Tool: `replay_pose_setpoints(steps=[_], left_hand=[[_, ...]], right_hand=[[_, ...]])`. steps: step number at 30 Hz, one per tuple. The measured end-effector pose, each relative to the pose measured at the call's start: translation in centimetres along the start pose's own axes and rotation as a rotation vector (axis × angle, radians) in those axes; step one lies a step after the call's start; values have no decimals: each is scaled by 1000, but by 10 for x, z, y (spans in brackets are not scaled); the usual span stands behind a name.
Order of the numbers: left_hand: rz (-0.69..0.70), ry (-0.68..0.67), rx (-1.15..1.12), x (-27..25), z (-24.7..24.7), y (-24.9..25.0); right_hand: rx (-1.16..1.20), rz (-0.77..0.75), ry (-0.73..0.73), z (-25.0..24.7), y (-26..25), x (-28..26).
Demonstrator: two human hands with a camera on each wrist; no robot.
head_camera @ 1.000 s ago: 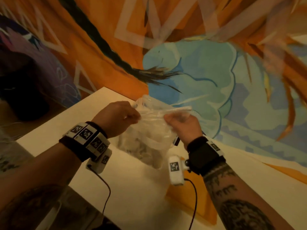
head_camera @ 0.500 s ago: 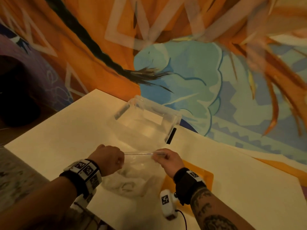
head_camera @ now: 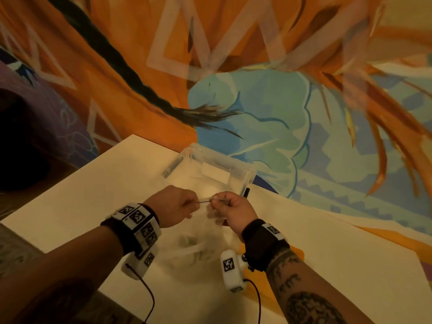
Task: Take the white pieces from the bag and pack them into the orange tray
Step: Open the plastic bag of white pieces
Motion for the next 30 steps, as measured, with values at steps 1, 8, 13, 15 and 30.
replay_pose_setpoints(steps=[1, 8, 13, 15, 30], left_hand=[[-23, 18, -66, -1, -6, 2], [-191, 101, -401, -6, -9, 3], [-252, 78, -412, -10, 34, -3], [-217, 60, -380, -8, 48, 4], [-312, 208, -746, 20, 30, -5]], right_hand=[[0, -37, 21, 0, -6, 2], [-270, -165, 332, -8, -29, 22], [-296, 70, 135, 14, -1, 20], [-255, 108, 104, 21, 7, 16], [-26, 255, 90, 9, -1, 18]])
Point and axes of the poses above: each hand's wrist, its own x-axis towards the middle knuckle, its own z-axis out of the palm, y = z × x, the point moved 4 cm from there along x, towards the middle knuckle, and after that the axes turned 2 degrees about -x, right-handed, at the moved point
